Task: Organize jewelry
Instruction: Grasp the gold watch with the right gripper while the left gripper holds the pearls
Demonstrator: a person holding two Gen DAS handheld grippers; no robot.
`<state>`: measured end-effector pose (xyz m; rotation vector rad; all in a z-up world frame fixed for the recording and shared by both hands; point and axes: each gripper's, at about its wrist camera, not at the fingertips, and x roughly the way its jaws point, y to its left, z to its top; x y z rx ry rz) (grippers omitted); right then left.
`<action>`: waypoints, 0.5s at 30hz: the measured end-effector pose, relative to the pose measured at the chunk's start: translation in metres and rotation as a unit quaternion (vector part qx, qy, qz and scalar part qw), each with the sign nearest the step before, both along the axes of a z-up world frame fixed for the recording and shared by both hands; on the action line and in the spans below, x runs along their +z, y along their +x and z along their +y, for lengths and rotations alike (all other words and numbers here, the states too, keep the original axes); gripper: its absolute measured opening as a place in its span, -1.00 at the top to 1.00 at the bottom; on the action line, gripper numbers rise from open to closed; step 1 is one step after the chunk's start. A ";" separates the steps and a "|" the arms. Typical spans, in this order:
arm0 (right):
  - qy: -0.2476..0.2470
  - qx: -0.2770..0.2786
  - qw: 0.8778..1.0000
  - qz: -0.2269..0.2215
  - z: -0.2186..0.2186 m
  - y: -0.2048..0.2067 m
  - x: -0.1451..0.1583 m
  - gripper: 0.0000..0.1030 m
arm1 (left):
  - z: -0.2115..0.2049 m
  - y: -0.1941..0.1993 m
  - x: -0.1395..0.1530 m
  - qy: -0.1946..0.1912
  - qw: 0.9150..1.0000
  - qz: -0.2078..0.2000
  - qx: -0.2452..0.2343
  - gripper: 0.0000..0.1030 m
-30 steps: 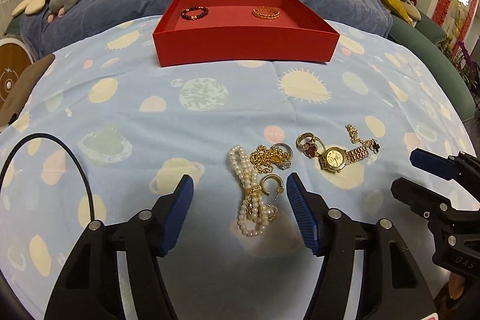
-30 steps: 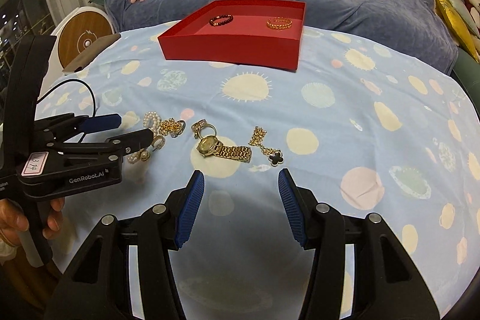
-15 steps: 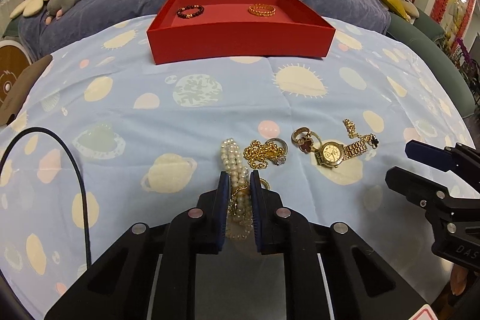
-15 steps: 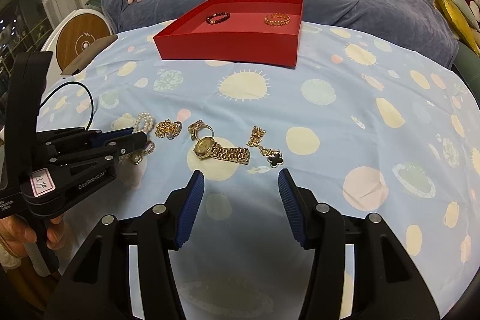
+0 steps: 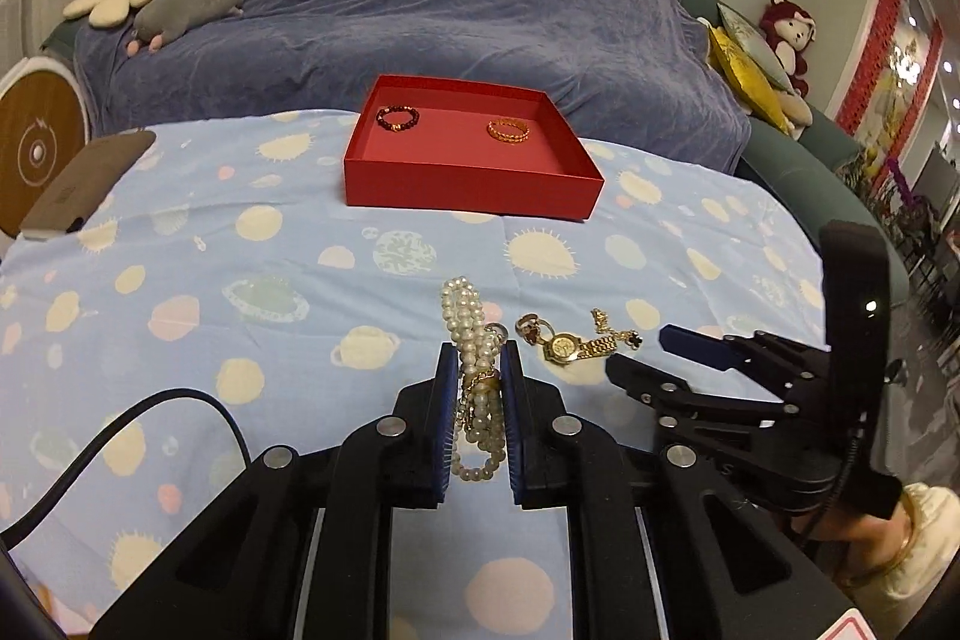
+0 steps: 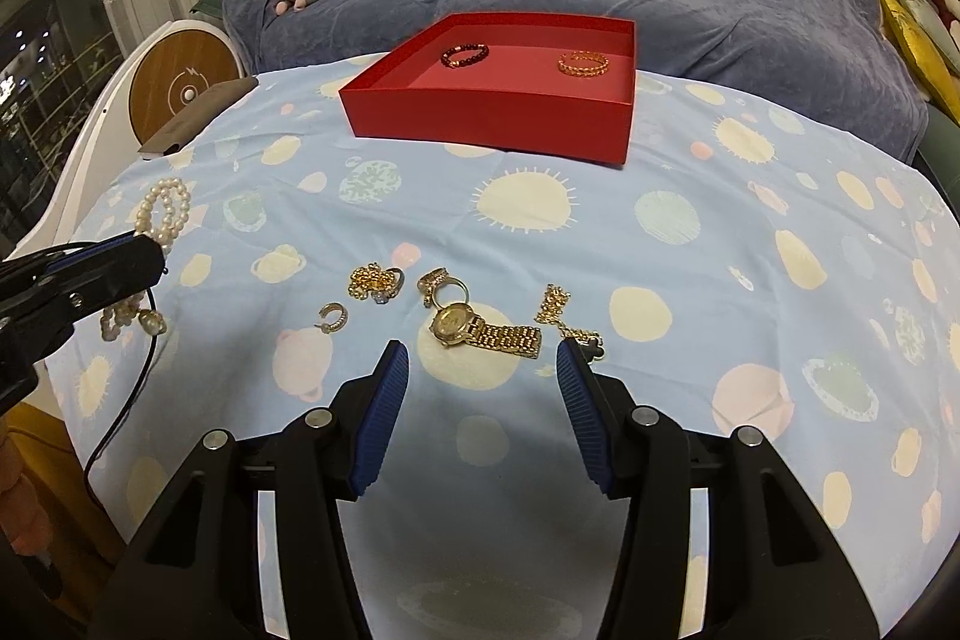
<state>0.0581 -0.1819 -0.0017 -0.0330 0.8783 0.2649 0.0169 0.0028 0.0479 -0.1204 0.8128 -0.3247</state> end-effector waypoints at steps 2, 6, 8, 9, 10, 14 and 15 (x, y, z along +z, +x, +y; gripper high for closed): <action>-0.002 0.011 1.000 -0.004 0.005 0.004 0.000 0.03 | 0.007 -0.006 0.008 -0.041 0.999 0.000 0.002 0.78; -0.005 0.029 1.000 0.004 0.012 0.018 -0.009 0.03 | 0.006 -0.002 0.007 -0.027 1.000 -0.008 0.002 0.77; -0.011 0.033 0.999 0.013 0.014 0.026 -0.016 0.03 | 0.009 0.007 -0.005 -0.025 1.000 0.009 0.007 0.77; -0.014 0.035 0.999 0.018 0.015 0.030 -0.020 0.03 | 0.011 0.011 -0.011 -0.023 1.000 0.017 0.011 0.77; -0.015 0.038 0.999 0.022 0.015 0.033 -0.023 0.03 | 0.014 0.015 -0.015 -0.021 0.999 0.022 0.015 0.77; -0.021 0.045 0.998 0.032 0.019 0.042 -0.032 0.04 | 0.022 0.023 -0.023 -0.013 0.999 0.026 0.025 0.77; -0.026 0.048 0.998 0.033 0.021 0.043 -0.034 0.04 | 0.024 0.024 -0.024 -0.013 0.999 0.026 0.027 0.77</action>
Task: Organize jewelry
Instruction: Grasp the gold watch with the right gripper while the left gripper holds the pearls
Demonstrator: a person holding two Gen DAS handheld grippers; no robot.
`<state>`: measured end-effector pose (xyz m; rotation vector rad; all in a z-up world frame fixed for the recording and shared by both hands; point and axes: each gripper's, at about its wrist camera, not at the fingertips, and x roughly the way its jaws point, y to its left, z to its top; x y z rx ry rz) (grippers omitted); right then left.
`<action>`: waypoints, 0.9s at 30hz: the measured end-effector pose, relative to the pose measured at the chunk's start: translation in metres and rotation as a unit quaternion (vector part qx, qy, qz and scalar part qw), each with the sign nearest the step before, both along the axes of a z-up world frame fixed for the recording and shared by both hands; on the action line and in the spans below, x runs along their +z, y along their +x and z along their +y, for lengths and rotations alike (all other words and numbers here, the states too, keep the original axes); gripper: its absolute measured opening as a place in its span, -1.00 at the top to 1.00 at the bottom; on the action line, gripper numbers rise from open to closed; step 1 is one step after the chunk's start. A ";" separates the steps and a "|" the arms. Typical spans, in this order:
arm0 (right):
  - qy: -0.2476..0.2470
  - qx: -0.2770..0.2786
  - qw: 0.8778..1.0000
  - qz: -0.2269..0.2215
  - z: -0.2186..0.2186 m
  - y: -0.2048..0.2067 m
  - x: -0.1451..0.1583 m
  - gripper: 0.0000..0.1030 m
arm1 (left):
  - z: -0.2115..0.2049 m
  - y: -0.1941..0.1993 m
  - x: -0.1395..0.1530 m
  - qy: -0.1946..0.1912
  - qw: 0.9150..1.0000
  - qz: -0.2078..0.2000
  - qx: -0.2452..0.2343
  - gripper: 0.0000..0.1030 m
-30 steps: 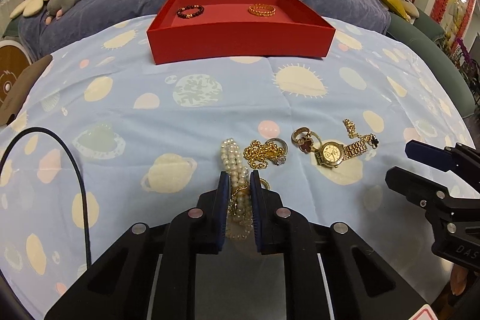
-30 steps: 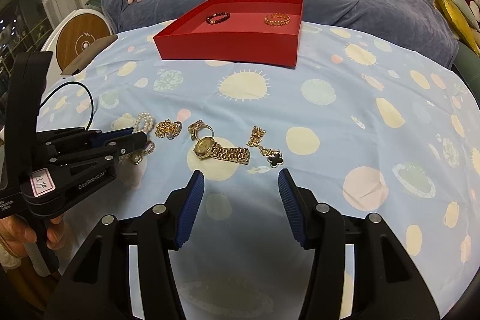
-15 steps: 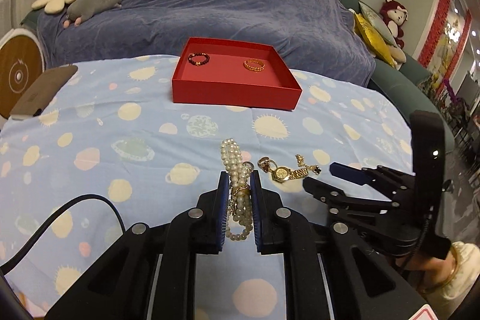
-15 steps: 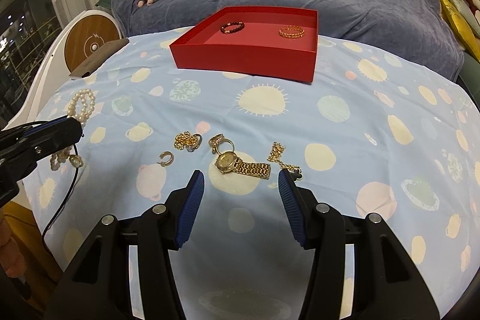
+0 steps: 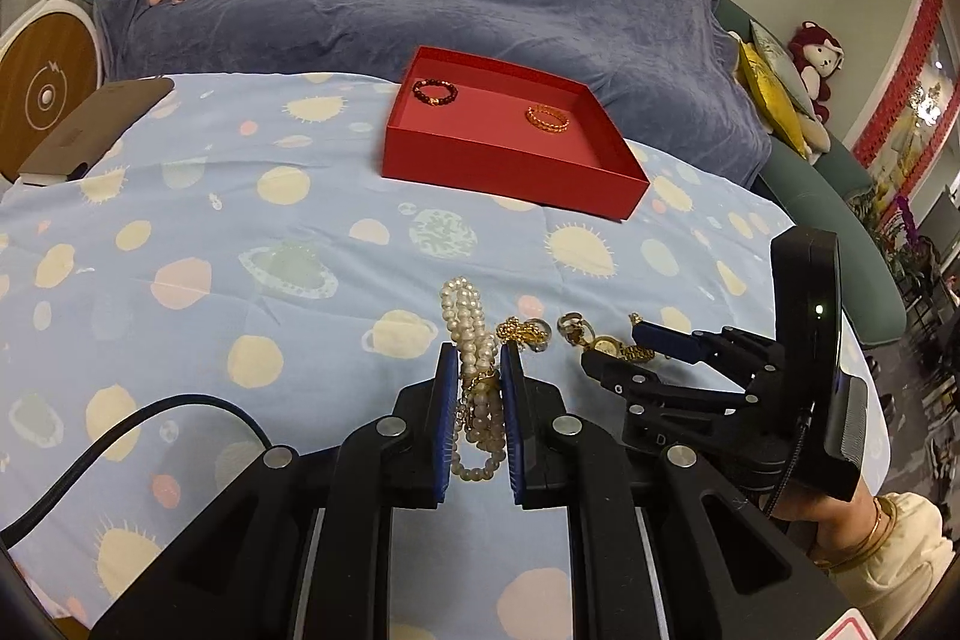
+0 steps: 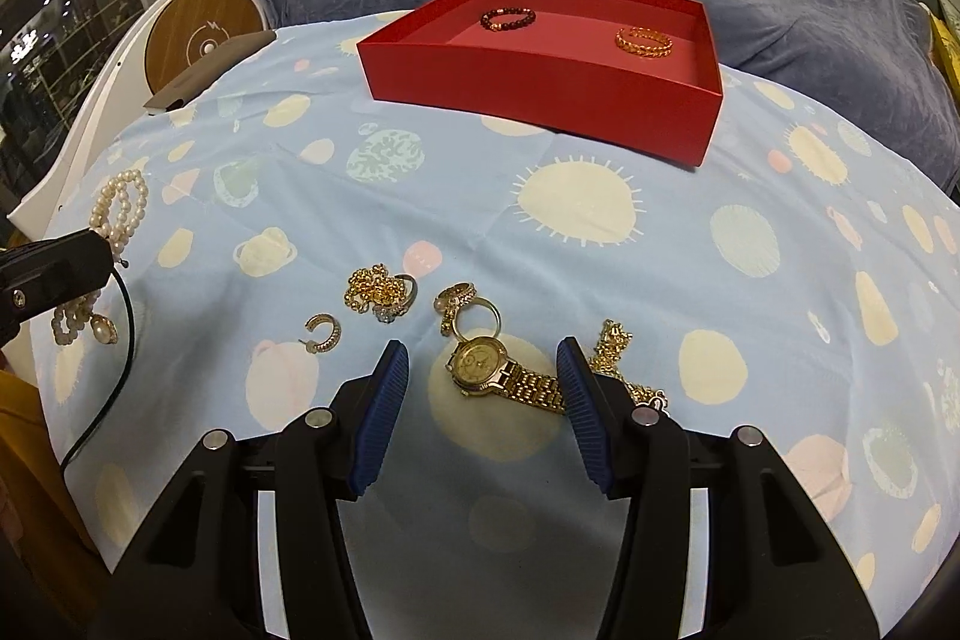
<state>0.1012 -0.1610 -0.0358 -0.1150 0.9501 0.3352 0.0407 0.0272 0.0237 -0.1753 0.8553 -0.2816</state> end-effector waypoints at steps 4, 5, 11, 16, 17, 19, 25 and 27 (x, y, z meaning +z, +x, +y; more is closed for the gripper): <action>-0.008 0.005 1.000 0.006 0.001 0.002 -0.005 0.12 | 0.005 0.003 -0.002 0.005 1.000 0.001 0.007 0.77; -0.009 0.004 1.000 0.010 0.000 0.003 -0.007 0.19 | 0.005 0.003 -0.003 0.009 1.000 0.001 0.008 0.77; -0.007 0.004 1.000 0.023 -0.008 -0.005 -0.007 0.38 | 0.005 0.003 -0.008 0.019 1.000 0.006 0.011 0.77; -0.011 0.003 1.000 0.023 -0.011 -0.013 -0.007 0.55 | 0.000 0.004 -0.010 0.028 1.000 0.005 0.009 0.77; -0.006 0.001 1.000 0.025 -0.013 -0.014 -0.006 0.56 | -0.002 0.004 -0.010 0.029 1.000 0.004 0.008 0.77; 0.001 -0.004 1.000 0.028 -0.016 -0.015 -0.006 0.56 | -0.005 0.006 -0.010 0.032 0.999 0.004 0.007 0.77; 0.010 -0.013 1.000 0.018 -0.021 -0.019 0.003 0.57 | -0.010 0.011 -0.007 0.031 0.999 0.002 0.009 0.77; 0.018 -0.016 1.000 0.011 -0.022 -0.020 0.010 0.57 | -0.010 0.013 -0.004 0.027 1.000 -0.001 0.010 0.77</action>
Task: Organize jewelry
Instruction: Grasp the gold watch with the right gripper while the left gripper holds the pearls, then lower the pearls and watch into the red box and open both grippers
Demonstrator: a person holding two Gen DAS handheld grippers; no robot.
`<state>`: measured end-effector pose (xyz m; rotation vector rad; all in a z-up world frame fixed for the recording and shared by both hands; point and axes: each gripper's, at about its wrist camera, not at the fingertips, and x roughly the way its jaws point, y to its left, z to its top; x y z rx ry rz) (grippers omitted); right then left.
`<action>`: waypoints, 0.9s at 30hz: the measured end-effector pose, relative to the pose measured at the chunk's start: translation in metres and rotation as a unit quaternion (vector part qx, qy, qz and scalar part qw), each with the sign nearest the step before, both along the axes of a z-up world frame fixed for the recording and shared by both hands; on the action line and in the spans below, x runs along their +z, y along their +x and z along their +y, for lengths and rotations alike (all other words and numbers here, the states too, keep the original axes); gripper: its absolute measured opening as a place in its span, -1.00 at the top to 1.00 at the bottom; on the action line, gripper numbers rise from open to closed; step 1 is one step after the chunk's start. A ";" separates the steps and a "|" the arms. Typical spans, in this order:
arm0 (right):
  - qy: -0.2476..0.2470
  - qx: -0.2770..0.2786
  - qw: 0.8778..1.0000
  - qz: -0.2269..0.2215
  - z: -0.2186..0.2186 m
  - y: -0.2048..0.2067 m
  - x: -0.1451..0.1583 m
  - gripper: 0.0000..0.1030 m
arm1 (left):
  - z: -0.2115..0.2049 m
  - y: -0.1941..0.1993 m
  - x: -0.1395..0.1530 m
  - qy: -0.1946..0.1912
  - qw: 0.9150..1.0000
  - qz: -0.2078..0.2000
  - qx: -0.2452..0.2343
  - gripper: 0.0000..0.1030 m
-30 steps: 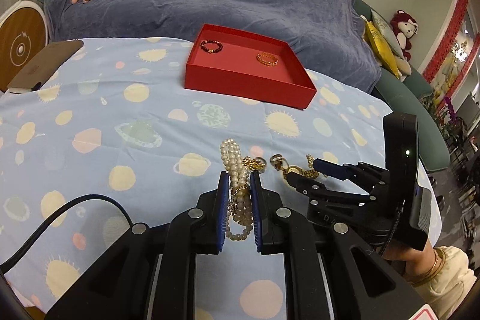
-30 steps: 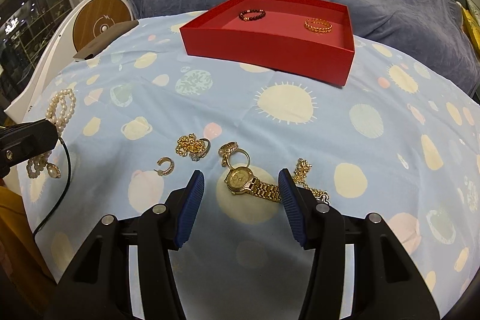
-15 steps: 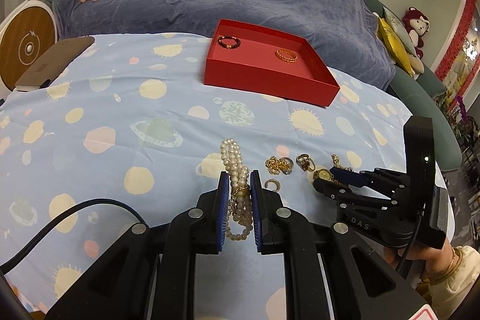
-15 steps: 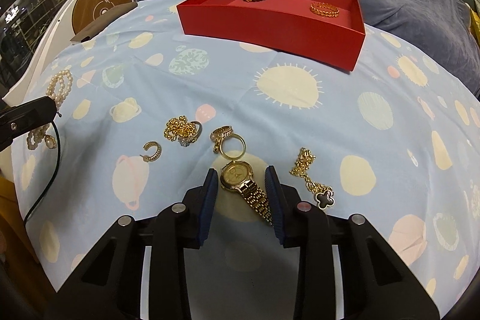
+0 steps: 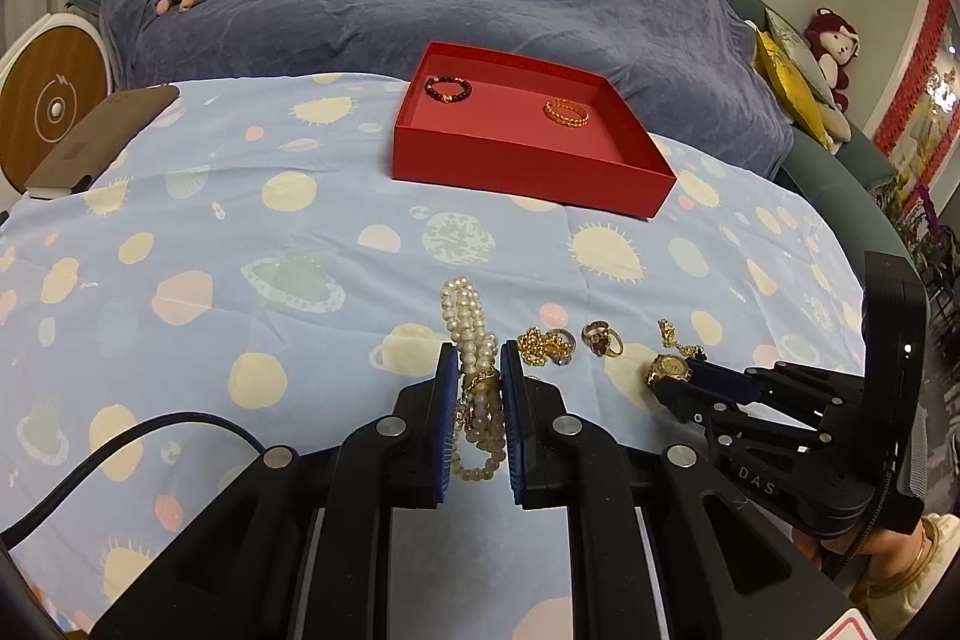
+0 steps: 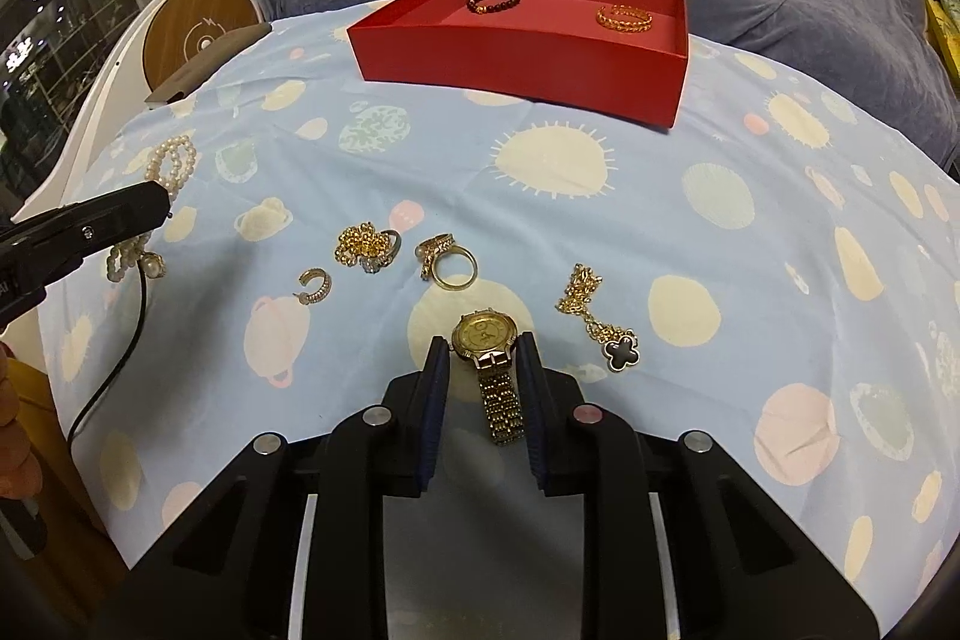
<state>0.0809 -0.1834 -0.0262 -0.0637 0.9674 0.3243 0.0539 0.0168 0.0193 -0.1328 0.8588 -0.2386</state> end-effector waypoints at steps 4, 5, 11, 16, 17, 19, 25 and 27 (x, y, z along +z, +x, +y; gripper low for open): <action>0.011 -0.006 1.000 -0.012 -0.001 0.000 0.012 0.57 | -0.001 0.005 0.010 -0.007 1.000 -0.011 0.005 0.77; 0.014 -0.007 1.000 -0.015 -0.001 0.000 0.015 0.57 | -0.001 0.007 0.012 -0.009 1.000 -0.013 0.006 0.77; 0.031 -0.016 0.999 -0.033 -0.003 0.002 0.034 0.61 | -0.005 0.018 0.024 -0.020 1.000 -0.020 0.008 0.77; 0.049 -0.028 0.997 -0.050 -0.008 0.011 0.052 0.61 | -0.009 0.035 0.037 -0.025 0.999 -0.027 0.008 0.77; 0.055 -0.033 0.997 -0.053 -0.011 0.015 0.057 0.61 | -0.009 0.041 0.041 -0.027 0.999 -0.027 0.008 0.77; 0.064 -0.040 0.995 -0.059 -0.016 0.024 0.066 0.61 | -0.009 0.054 0.048 -0.033 0.999 -0.025 0.005 0.77; 0.069 -0.061 0.991 -0.095 -0.032 0.076 0.103 0.61 | -0.015 0.113 0.076 -0.012 0.999 -0.050 -0.008 0.77; 0.070 -0.071 0.990 -0.104 -0.037 0.099 0.109 0.61 | -0.018 0.139 0.077 -0.012 0.999 -0.044 -0.009 0.77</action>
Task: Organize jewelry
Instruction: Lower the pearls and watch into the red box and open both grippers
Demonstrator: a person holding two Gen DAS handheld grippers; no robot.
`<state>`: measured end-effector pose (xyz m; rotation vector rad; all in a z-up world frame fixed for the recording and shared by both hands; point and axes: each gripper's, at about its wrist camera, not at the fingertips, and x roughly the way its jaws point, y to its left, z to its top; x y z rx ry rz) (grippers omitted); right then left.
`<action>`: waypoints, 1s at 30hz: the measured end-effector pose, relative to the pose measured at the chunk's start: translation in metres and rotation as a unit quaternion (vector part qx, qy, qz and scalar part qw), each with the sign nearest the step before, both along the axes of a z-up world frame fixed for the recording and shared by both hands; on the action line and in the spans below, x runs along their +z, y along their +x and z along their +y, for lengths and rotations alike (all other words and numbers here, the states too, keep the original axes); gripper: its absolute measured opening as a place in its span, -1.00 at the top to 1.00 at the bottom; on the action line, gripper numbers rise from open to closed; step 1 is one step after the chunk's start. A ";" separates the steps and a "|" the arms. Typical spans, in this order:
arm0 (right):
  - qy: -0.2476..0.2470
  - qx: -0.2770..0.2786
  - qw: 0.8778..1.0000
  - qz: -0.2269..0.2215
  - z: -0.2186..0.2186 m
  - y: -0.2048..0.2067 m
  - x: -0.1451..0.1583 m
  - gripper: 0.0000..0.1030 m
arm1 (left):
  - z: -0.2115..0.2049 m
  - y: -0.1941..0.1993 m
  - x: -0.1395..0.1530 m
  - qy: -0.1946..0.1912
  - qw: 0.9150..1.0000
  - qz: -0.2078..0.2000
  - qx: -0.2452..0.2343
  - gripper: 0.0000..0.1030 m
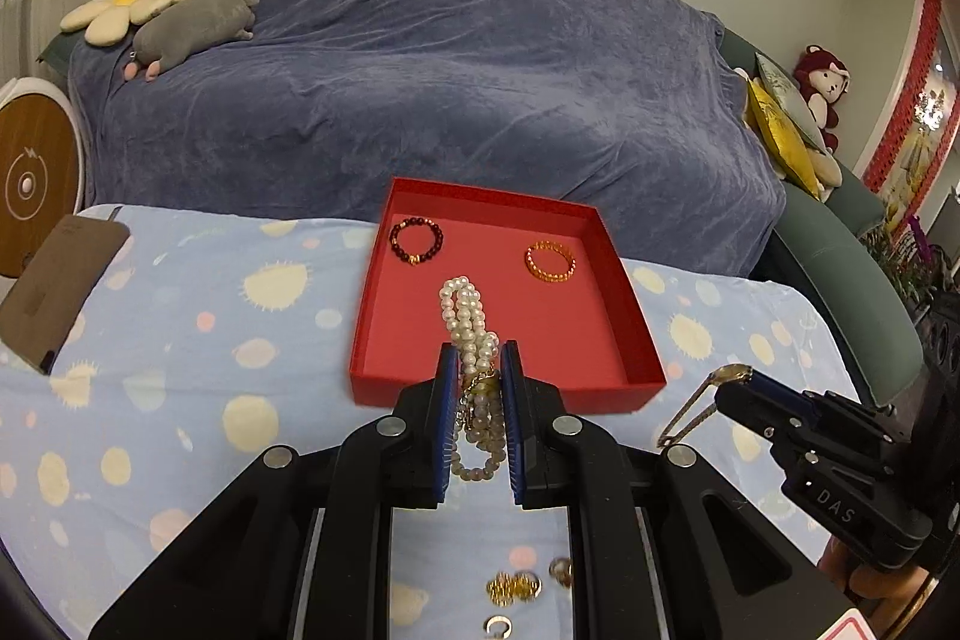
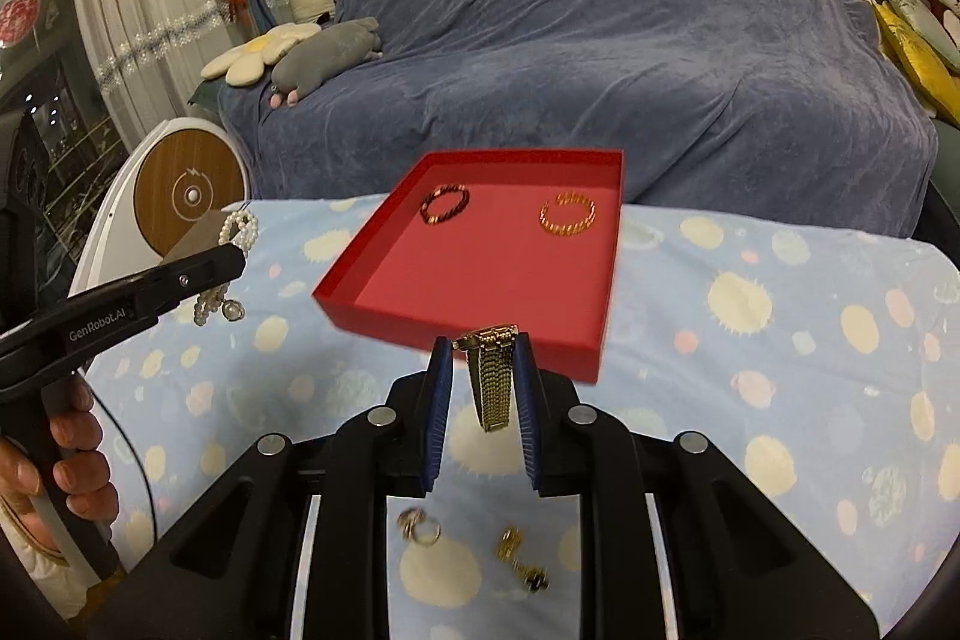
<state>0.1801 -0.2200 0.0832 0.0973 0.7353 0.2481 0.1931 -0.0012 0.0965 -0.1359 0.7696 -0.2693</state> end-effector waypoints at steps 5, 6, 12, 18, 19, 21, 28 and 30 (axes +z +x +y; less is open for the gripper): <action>0.007 -0.013 1.000 -0.005 -0.005 0.063 -0.001 0.61 | -0.011 0.063 -0.011 0.001 1.000 0.017 -0.004 0.77; 0.010 -0.014 1.000 -0.001 -0.006 0.075 -0.005 0.61 | -0.014 0.075 -0.014 0.005 1.000 0.021 -0.001 0.77; 0.002 -0.025 0.999 0.031 -0.007 0.128 -0.040 0.61 | -0.017 0.132 -0.047 -0.015 0.998 0.067 -0.003 0.77; -0.020 -0.030 0.998 0.061 -0.005 0.154 -0.073 0.61 | -0.020 0.159 -0.073 0.004 0.996 0.086 -0.005 0.77; -0.024 -0.030 0.997 0.062 -0.005 0.156 -0.076 0.61 | -0.019 0.161 -0.077 0.001 0.996 0.090 -0.007 0.77; -0.037 -0.032 0.997 0.055 -0.003 0.155 -0.078 0.59 | -0.016 0.165 -0.082 0.000 0.996 0.090 0.003 0.67; -0.020 -0.041 0.999 0.020 -0.014 0.121 -0.050 0.42 | 0.004 0.150 -0.066 -0.011 0.997 0.063 0.036 0.10; -0.009 -0.039 0.999 0.011 -0.018 0.098 -0.036 0.32 | 0.009 0.133 -0.054 -0.007 0.998 0.048 0.038 0.10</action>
